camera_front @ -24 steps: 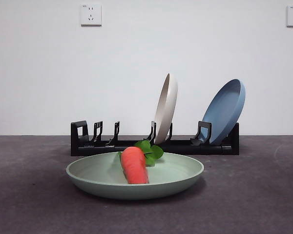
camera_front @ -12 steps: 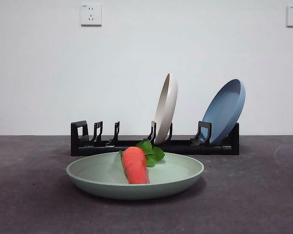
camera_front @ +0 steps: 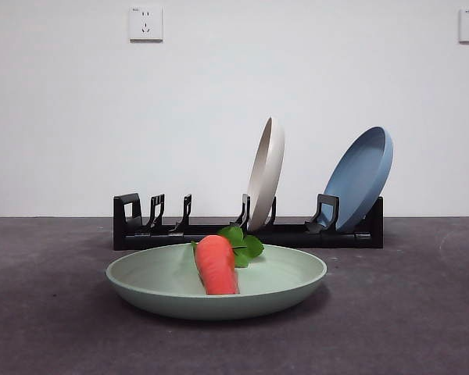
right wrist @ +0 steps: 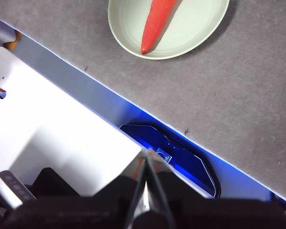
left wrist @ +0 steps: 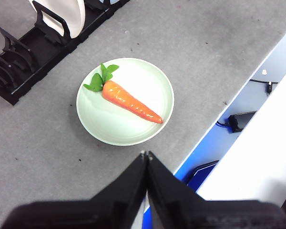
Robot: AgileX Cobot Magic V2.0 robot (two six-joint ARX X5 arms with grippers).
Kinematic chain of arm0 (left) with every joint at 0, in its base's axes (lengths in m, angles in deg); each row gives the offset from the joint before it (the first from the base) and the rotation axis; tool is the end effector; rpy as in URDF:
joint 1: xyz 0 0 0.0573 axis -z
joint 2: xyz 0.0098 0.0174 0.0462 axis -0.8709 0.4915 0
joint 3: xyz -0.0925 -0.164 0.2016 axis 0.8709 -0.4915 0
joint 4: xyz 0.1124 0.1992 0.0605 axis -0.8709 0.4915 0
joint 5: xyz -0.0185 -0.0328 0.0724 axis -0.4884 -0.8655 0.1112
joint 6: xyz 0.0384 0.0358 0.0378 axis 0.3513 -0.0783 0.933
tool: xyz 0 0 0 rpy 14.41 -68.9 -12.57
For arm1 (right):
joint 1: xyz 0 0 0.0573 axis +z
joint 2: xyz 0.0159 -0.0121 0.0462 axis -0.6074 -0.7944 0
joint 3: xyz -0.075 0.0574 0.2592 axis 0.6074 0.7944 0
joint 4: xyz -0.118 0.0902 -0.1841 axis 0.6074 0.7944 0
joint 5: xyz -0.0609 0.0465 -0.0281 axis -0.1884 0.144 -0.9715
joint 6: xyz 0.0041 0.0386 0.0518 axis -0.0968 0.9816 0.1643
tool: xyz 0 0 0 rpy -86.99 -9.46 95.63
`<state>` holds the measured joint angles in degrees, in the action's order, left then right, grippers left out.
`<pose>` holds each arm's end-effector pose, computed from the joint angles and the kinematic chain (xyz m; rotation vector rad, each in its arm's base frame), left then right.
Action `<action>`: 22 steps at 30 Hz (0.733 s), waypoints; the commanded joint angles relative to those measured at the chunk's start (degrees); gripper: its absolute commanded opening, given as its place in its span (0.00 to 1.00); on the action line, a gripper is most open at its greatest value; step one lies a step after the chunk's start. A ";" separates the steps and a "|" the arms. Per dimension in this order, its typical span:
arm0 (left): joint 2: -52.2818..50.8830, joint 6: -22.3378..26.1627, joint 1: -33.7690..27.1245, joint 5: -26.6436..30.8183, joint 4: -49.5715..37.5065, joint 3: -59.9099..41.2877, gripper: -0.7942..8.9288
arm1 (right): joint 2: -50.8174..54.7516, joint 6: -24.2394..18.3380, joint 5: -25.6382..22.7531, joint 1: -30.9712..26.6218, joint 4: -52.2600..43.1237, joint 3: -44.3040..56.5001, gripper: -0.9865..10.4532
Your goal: Take the green plate from the plate rack,put the plate on the table,take the carrot from the table,put the carrot in the plate
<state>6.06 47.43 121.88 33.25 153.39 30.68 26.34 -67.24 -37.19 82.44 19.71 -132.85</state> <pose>0.0648 -0.0968 0.3943 0.3289 0.7094 -0.7317 0.0590 0.0692 0.3213 -0.0663 1.0380 0.7293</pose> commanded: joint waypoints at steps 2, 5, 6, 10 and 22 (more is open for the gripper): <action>-0.07 -0.37 0.20 0.20 0.07 -0.28 0.08 | 0.17 -0.24 -0.11 0.13 -0.28 0.13 0.09; -0.07 -0.37 0.20 0.20 0.07 -0.28 0.08 | 0.17 -0.22 -0.13 0.13 -0.28 0.13 0.09; -0.07 -0.37 0.20 0.22 0.07 -0.28 0.08 | 0.17 -0.22 -0.13 0.13 -0.28 0.13 0.09; -0.09 -0.37 0.20 0.22 0.07 -0.28 0.08 | 0.17 -0.22 -0.13 0.13 -0.28 0.13 0.09; -12.24 18.25 -24.57 -6.45 -38.88 -9.20 0.08 | 0.20 -0.22 -0.13 0.13 -0.28 0.13 0.09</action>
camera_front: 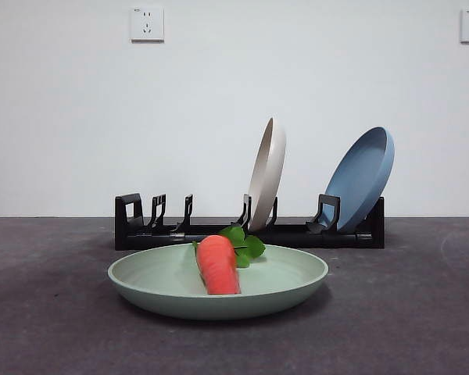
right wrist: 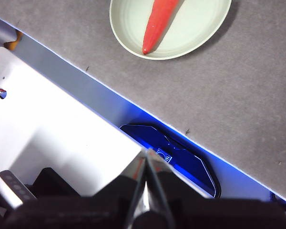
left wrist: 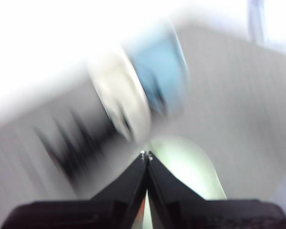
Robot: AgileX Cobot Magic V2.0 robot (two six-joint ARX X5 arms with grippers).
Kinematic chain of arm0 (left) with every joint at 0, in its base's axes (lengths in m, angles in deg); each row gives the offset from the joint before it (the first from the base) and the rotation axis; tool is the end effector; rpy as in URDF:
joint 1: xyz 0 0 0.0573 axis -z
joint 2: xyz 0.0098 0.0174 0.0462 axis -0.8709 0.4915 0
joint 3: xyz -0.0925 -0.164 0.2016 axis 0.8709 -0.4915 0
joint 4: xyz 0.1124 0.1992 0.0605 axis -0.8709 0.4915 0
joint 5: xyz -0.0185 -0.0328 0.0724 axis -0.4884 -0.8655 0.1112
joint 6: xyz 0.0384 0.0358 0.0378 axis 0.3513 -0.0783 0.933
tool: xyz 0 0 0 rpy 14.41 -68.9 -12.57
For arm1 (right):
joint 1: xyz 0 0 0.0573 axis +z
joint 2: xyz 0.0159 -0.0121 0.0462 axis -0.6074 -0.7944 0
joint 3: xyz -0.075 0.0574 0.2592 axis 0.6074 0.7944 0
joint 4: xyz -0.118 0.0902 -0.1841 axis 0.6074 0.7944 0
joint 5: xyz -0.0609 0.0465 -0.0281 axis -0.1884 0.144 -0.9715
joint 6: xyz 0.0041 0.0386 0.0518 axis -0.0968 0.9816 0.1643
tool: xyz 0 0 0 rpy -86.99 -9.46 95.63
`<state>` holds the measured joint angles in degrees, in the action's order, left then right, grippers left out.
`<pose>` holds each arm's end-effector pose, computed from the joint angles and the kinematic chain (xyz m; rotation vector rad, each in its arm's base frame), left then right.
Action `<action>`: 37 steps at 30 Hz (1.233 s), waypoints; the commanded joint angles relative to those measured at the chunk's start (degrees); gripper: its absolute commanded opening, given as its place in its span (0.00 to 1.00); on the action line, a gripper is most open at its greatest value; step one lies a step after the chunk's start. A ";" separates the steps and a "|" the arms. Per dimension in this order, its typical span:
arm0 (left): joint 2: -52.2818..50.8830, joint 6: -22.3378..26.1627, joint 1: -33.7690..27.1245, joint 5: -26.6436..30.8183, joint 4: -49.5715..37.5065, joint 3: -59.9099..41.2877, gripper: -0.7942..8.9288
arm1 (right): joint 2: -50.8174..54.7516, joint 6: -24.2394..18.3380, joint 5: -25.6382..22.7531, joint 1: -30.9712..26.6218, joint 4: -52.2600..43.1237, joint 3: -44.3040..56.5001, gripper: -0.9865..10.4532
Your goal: Take the green plate from the plate rack,put the plate on the table,take the carrot from the table,put the carrot in the plate
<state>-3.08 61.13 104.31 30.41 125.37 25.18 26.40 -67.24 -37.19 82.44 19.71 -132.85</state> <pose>0.0806 -0.0659 0.4299 0.1684 0.1950 -0.5885 0.0589 0.0691 0.3214 -0.0659 1.0370 0.7296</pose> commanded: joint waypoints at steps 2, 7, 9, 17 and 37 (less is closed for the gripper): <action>-6.56 4.57 -13.31 -6.36 -18.29 -7.91 0.08 | 0.13 -0.22 -0.13 0.13 -0.28 0.13 0.09; -15.10 4.68 -25.64 -7.39 -31.10 -20.94 0.08 | 0.13 -0.22 -0.11 0.13 -0.28 0.13 0.09; -18.99 4.66 -29.29 -7.39 -34.03 -27.30 0.08 | 0.13 -0.22 -0.13 0.13 -0.28 0.13 0.09; -33.51 1.40 -36.20 -7.39 -37.73 -50.80 0.08 | 0.13 -0.24 -0.13 0.13 -0.28 0.13 0.09; -42.99 -5.31 -37.86 -7.43 -35.76 -72.08 0.08 | 0.13 -0.22 -0.13 0.13 -0.28 0.13 0.09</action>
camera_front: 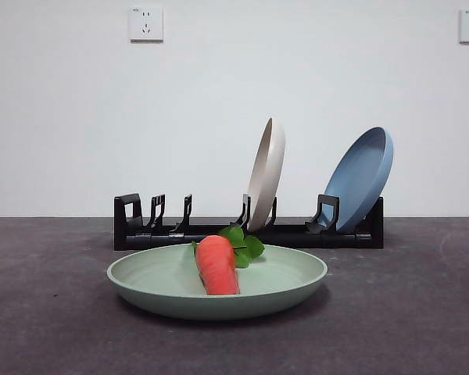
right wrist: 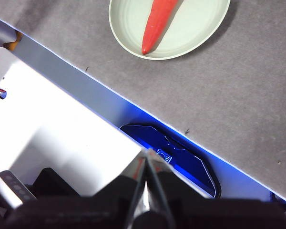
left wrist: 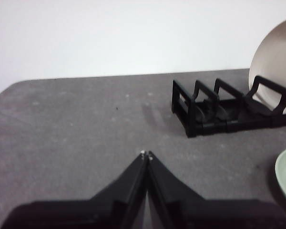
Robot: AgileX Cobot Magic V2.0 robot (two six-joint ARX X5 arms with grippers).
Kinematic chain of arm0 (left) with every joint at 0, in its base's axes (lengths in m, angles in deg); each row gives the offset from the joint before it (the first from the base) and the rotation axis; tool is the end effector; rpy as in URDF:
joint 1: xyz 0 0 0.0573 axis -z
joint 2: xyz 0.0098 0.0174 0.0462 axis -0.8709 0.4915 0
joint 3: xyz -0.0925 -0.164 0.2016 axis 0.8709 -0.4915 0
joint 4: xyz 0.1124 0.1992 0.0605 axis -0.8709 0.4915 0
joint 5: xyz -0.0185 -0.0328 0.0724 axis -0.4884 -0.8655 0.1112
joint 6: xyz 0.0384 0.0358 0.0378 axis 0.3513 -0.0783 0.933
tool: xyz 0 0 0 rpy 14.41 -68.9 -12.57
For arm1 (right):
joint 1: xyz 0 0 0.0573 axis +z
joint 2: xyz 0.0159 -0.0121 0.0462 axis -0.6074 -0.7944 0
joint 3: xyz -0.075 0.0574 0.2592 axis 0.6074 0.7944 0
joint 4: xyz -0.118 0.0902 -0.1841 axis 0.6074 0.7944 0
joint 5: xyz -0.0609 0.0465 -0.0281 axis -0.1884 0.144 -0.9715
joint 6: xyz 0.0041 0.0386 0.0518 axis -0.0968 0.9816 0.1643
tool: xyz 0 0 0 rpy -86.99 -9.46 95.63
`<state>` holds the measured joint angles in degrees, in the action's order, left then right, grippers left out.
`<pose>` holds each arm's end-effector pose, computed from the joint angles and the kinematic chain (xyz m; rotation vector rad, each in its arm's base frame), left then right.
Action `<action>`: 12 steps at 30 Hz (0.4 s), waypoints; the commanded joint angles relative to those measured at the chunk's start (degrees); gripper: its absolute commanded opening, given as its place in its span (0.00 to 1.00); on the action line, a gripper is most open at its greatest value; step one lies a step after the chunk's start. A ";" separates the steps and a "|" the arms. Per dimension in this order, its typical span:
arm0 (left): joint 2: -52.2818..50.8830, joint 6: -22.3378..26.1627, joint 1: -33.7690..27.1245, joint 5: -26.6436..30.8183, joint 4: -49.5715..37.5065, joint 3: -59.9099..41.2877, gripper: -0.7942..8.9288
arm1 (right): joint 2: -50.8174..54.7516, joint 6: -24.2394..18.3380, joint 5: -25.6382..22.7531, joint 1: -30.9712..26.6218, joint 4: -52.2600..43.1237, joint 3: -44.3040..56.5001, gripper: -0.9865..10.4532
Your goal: Take the green plate from the plate rack,put the plate on the table,take the carrot from the table,put the carrot in the plate
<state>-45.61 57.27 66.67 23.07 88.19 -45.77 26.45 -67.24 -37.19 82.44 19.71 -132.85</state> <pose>0.0861 -0.0069 0.1604 0.0010 0.0827 -0.0554 0.0587 0.0689 0.3214 -0.0656 1.0362 0.7298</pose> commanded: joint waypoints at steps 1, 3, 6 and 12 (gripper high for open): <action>-0.59 -1.51 -0.22 -0.09 2.67 -1.14 0.08 | 0.09 -0.24 -0.13 0.13 -0.28 0.13 0.09; -1.01 -1.42 -0.22 -0.07 4.20 -1.14 0.08 | 0.09 -0.22 -0.11 0.13 -0.28 0.13 0.09; -1.22 -1.51 -0.22 -0.17 5.20 -1.14 0.08 | 0.09 -0.22 -0.13 0.13 -0.28 0.13 0.09; -1.16 -1.42 -0.22 -0.17 5.25 -1.14 0.08 | 0.09 -0.24 -0.13 0.13 -0.28 0.13 0.09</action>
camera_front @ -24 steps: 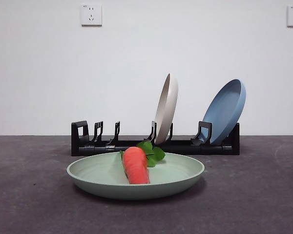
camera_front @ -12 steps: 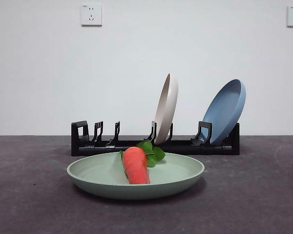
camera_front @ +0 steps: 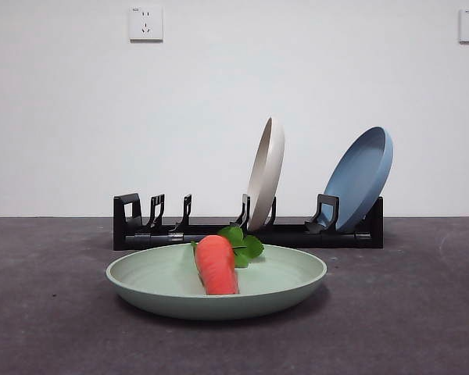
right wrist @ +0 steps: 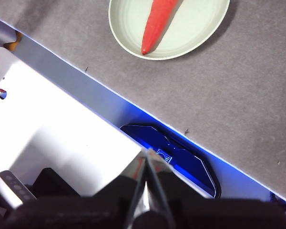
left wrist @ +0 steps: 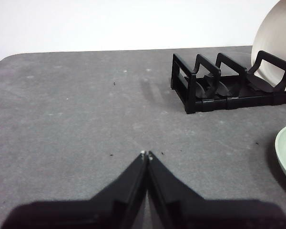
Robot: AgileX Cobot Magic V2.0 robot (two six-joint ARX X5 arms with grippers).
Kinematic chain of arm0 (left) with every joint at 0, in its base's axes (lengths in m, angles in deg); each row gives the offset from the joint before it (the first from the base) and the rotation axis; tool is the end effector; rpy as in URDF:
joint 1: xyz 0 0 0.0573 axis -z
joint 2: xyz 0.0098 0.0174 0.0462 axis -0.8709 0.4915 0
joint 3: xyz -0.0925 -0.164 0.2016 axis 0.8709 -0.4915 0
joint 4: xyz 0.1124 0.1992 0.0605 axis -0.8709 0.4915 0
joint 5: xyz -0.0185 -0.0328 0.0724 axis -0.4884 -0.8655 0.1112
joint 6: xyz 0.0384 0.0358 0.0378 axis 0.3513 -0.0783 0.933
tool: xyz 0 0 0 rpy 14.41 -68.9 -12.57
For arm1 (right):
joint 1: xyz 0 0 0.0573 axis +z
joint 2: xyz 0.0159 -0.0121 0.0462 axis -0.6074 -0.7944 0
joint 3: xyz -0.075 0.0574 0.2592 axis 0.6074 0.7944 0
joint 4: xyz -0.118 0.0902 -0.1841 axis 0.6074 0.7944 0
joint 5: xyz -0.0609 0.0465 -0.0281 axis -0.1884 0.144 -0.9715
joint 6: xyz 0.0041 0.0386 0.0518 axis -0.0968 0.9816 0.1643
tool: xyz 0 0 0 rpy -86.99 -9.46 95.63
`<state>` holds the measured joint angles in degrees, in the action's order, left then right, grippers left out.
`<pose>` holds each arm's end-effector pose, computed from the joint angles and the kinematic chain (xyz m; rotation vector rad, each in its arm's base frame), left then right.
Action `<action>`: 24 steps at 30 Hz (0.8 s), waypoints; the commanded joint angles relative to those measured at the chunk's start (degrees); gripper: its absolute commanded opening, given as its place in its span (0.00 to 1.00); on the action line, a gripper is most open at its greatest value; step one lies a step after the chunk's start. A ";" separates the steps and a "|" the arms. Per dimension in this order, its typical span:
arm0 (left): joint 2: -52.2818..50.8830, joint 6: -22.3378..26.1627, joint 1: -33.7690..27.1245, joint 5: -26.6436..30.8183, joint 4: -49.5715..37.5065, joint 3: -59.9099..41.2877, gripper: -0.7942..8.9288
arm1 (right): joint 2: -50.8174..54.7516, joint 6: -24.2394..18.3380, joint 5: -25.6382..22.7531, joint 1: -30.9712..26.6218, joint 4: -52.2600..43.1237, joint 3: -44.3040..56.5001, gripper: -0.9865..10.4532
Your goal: Take the green plate from the plate rack,put the plate on the table,take the carrot from the table,put the carrot in the plate
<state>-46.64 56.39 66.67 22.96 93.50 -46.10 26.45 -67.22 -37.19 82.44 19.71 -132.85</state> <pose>0.0842 -0.0068 0.1492 -0.0081 0.1633 -0.0557 0.0587 0.0689 0.3214 -0.0653 1.0364 0.7297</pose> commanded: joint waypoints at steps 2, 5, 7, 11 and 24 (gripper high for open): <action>-0.13 -0.55 -0.22 -0.07 -0.04 -0.81 0.08 | 0.09 -0.24 -0.13 0.13 -0.28 0.13 0.09; -0.13 -0.55 -0.22 -0.07 -0.07 -0.81 0.08 | 0.09 -0.24 -0.13 0.13 -0.28 0.13 0.09; -0.13 -0.55 -0.22 -0.07 -0.04 -0.81 0.08 | 0.09 -0.26 -0.13 0.13 -0.28 0.13 0.09; -0.13 -0.55 -0.22 -0.07 -0.07 -0.81 0.08 | 0.09 -0.24 -0.13 0.13 -0.28 0.13 0.09; -0.13 -0.55 -0.22 0.00 -0.07 -0.81 0.08 | 4.35 -10.99 -5.60 -15.17 -21.51 3.21 0.09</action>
<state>-46.64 56.39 66.67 22.96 93.54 -46.10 30.05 -75.96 -44.35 69.94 1.24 -131.06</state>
